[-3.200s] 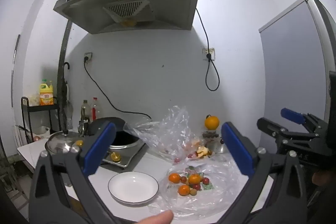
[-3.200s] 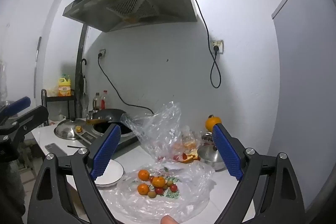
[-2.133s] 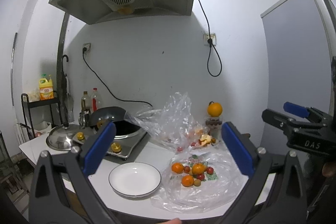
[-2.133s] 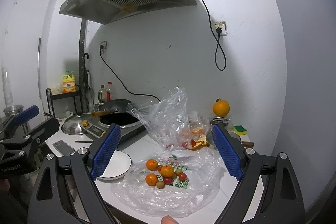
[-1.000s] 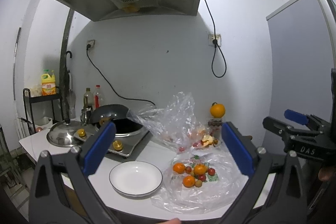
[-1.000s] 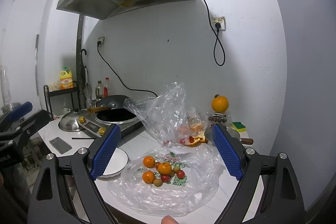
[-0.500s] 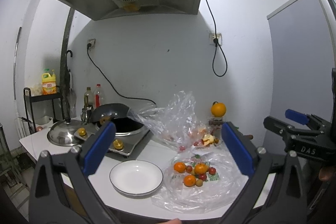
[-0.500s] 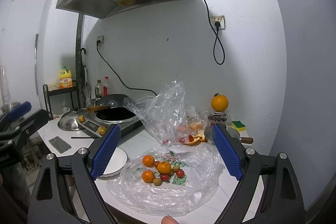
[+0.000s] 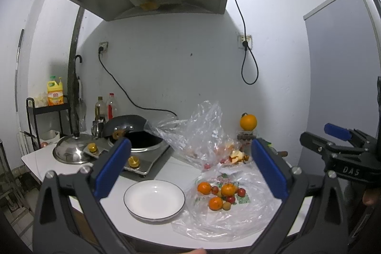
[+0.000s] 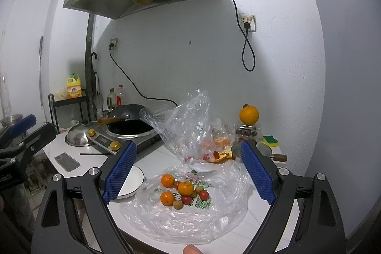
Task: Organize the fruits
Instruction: 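Move both tools from above the counter toward the fruit on the plastic bag, then close the left tool on a mandarin while the right tool grasps another mandarin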
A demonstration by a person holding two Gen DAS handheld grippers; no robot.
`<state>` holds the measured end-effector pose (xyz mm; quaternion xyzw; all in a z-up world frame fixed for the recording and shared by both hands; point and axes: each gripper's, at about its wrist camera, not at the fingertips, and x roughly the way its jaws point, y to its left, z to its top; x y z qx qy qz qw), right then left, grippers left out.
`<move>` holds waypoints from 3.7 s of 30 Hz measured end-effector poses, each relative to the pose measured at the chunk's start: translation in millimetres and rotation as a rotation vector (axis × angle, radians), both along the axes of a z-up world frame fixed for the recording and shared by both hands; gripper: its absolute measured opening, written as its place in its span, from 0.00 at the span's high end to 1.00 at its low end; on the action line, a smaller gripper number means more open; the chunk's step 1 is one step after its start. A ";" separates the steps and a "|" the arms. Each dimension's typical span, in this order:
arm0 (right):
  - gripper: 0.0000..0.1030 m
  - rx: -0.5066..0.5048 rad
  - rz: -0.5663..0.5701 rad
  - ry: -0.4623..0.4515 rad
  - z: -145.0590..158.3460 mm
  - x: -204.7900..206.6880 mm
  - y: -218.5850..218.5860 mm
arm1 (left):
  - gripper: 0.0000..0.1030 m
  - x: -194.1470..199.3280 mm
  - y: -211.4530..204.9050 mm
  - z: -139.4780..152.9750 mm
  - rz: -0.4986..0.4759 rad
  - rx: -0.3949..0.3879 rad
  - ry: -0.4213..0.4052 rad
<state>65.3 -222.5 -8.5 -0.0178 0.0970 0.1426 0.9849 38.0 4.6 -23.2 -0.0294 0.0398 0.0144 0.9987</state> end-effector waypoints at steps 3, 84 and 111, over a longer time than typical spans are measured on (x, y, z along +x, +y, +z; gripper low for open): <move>0.12 -0.002 0.001 0.006 -3.8 0.7 -0.7 | 0.01 0.9 0.3 0.0 -0.001 0.000 0.002; 0.14 -0.062 0.149 0.413 -163.9 210.0 -32.9 | 0.49 259.2 -74.3 -212.0 -0.220 0.088 0.647; 0.31 -0.084 0.325 0.577 -191.9 249.8 41.7 | 0.61 252.0 -50.3 -209.0 -0.289 -0.028 0.638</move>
